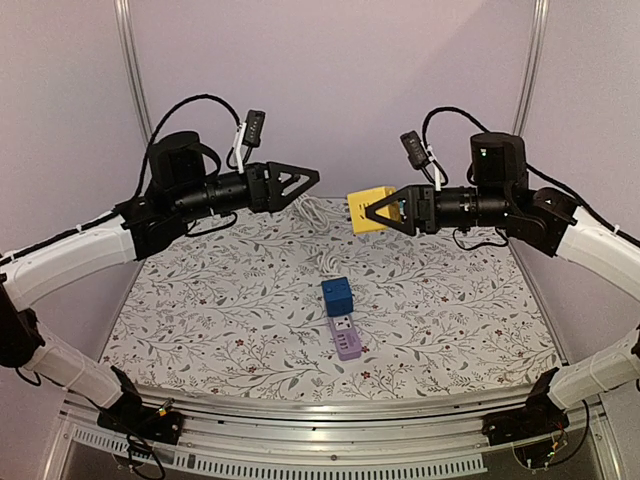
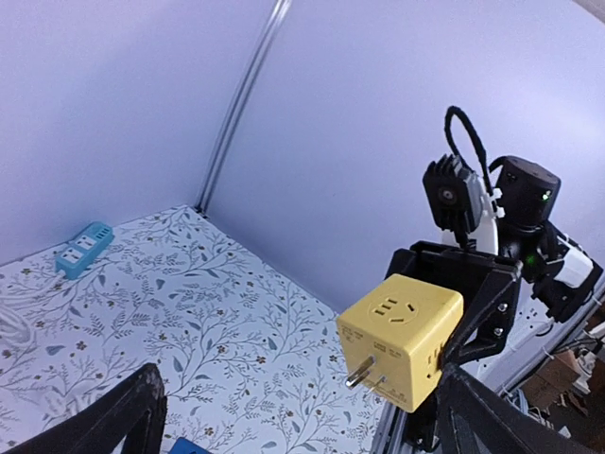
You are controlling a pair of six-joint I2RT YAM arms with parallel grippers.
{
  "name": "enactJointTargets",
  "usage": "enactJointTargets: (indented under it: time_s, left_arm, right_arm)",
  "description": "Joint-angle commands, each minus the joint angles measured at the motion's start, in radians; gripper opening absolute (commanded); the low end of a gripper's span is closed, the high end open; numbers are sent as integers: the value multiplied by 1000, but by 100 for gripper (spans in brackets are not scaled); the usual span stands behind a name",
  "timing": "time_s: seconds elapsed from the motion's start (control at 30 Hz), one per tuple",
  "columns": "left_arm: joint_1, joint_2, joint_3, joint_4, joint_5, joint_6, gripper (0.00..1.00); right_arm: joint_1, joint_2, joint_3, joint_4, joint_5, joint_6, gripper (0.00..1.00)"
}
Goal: Insert the plug
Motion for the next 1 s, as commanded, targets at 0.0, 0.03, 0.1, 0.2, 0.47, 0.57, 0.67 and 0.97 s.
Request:
enactJointTargets:
  time_s: [0.0, 0.03, 0.1, 0.2, 0.47, 0.57, 0.67, 0.97]
  left_arm:
    - [28, -52, 48, -198, -320, 139, 99]
    - [39, -51, 55, -234, -367, 146, 100]
    - [67, -34, 81, -292, -402, 173, 99]
    - [93, 39, 163, -431, -430, 245, 99]
    - [97, 356, 451, -764, -631, 312, 93]
    - [101, 510, 601, -873, -665, 289, 92]
    - [114, 652, 721, -896, -631, 173, 86]
    - [140, 944, 899, -726, -583, -215, 84]
  right_arm:
    - [4, -82, -39, -72, 338, 41, 0]
    - [4, -97, -48, -84, 379, 47, 0]
    - [4, -126, -70, -105, 437, 50, 0]
    - [4, -172, -100, -123, 502, 41, 0]
    - [2, -208, -108, -213, 615, -18, 0]
    - [3, -198, -101, -246, 617, -13, 0]
    - [1, -189, -97, -257, 616, -8, 0]
    - [0, -55, 22, -307, 612, 40, 0]
